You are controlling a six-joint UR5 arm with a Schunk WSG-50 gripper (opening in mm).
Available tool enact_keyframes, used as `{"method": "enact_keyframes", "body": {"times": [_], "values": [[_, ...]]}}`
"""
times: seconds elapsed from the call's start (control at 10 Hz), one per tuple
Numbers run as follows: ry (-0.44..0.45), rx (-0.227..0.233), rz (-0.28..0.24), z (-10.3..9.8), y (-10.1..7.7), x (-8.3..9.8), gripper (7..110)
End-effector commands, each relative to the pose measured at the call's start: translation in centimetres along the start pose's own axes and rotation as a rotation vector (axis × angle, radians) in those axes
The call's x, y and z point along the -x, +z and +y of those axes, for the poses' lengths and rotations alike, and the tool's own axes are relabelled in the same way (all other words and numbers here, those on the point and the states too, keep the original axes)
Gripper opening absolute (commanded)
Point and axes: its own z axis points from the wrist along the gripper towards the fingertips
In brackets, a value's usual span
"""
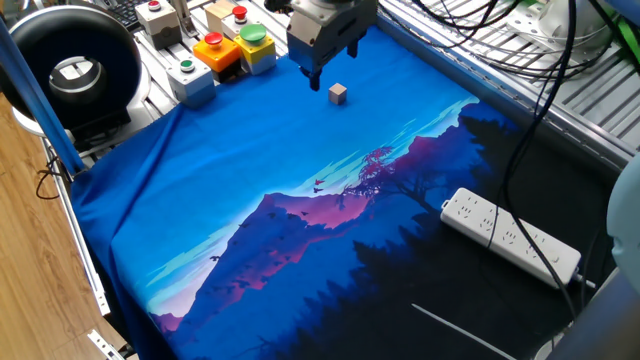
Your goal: Pick up the small block on the left and move it to the right
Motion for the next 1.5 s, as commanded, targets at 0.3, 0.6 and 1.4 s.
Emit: {"method": "enact_keyframes", "body": {"times": [0.3,0.6,1.4], "values": [[-0.333,-0.074,-0.101,2.2,-2.5,5.2,7],[-0.541,-0.134,-0.215,2.5,-3.5,8.4,7],[-0.478,-0.191,-0.415,-0.7,-3.2,11.3,7]]}}
